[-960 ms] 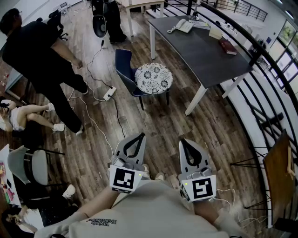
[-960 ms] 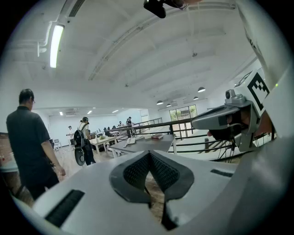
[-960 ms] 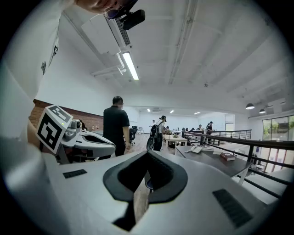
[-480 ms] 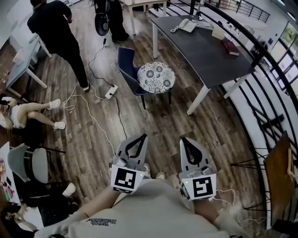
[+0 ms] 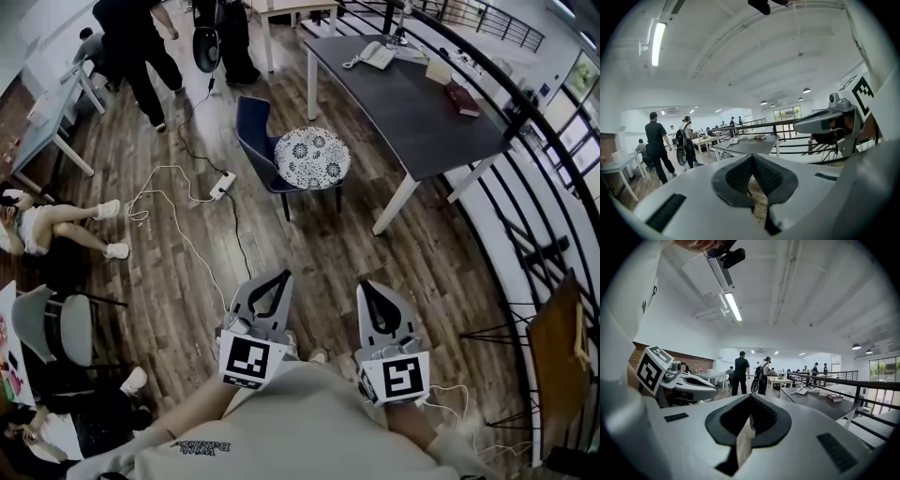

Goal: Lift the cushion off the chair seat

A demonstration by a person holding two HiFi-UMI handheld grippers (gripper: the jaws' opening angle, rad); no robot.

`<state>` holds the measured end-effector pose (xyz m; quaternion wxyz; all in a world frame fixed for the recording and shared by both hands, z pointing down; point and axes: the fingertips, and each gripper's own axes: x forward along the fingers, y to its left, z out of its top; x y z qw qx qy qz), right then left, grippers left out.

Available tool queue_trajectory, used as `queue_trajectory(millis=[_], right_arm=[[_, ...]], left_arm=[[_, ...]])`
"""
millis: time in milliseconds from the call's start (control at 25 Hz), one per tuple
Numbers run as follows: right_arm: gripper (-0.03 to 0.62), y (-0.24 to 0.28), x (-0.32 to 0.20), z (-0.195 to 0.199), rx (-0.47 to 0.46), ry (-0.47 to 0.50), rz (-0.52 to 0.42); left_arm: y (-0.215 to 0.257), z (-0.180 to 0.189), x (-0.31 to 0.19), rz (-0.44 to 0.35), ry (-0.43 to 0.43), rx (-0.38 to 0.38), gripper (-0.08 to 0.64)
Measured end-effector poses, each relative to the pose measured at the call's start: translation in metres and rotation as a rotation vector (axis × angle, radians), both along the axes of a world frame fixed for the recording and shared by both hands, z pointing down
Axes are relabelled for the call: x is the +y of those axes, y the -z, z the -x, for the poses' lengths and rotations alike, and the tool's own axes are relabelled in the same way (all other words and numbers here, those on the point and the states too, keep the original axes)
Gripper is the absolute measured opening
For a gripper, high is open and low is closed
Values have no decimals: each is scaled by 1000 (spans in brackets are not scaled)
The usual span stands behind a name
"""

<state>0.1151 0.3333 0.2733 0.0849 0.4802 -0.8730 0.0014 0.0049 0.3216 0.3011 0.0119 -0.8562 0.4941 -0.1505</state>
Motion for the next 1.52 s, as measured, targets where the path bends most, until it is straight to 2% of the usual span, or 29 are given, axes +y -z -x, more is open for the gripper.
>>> queue_trajectory(millis=[240, 480, 760, 920, 1200, 1520], right_arm=[[3, -3, 9, -7, 4, 30, -1], [3, 9, 15, -13, -61, 61, -40], [3, 8, 19, -29, -66, 46, -63], [3, 4, 13, -37, -27, 55, -67], [3, -11, -19, -41, -14, 38, -53], [3, -30, -89, -28, 8, 21, -29]], left_arm=[[0, -15, 6, 7, 5, 6, 5], [6, -31, 12, -5, 2, 8, 5], [5, -38, 19, -36, 23, -2, 5], [8, -42, 13, -49, 26, -10, 5], [-11, -48, -20, -42, 2, -11, 5], [-24, -34, -92, -43, -6, 12, 5]])
